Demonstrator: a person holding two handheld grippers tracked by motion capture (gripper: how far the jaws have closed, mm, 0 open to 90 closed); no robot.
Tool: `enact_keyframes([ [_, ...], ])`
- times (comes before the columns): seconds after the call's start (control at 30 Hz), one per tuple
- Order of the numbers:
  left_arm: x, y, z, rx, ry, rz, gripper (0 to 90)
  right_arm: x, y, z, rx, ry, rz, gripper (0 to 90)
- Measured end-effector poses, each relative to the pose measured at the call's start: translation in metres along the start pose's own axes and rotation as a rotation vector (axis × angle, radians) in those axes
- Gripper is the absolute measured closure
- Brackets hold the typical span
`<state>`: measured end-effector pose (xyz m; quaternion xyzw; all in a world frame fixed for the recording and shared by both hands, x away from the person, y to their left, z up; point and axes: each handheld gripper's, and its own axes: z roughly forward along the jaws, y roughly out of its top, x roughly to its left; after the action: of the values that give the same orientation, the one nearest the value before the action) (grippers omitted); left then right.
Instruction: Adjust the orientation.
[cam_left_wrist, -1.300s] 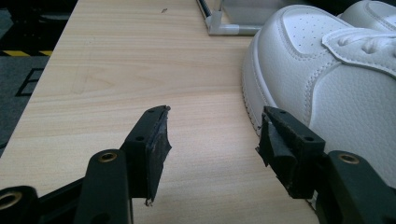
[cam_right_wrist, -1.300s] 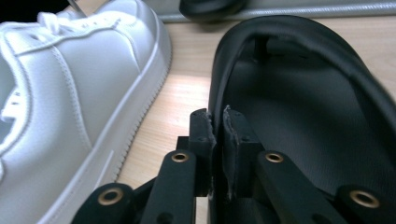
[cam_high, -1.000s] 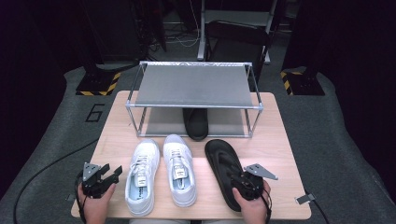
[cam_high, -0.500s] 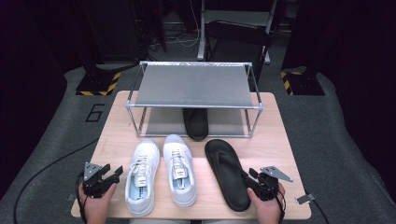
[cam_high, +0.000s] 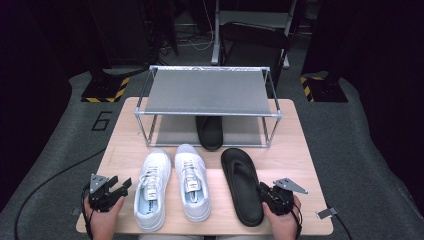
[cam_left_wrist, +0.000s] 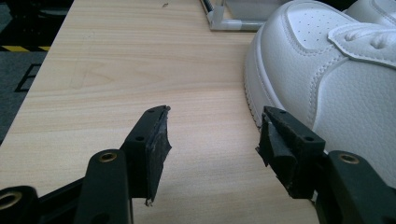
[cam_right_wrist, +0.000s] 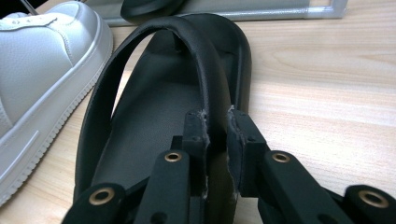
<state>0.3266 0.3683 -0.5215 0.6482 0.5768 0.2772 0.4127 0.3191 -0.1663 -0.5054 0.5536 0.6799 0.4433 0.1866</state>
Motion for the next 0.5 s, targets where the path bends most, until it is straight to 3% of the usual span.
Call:
enact_keyframes([
  [0.07, 0.000, 0.000, 0.000, 0.004, -0.003, 0.001, 42.0, -0.002, 0.000, 0.001, -0.003, 0.014, 0.015, 76.8],
  [0.2, 0.000, 0.000, -0.001, -0.005, 0.000, 0.000, 42.0, -0.005, -0.003, -0.001, -0.009, 0.036, 0.103, 69.1],
  [0.33, 0.001, 0.000, -0.001, -0.005, 0.000, -0.001, 42.0, -0.003, -0.011, -0.003, 0.017, 0.040, 0.096, 61.9],
  [0.5, 0.000, 0.000, -0.001, -0.009, -0.001, 0.001, 42.0, -0.007, -0.017, -0.004, 0.019, 0.036, 0.118, 68.9],
])
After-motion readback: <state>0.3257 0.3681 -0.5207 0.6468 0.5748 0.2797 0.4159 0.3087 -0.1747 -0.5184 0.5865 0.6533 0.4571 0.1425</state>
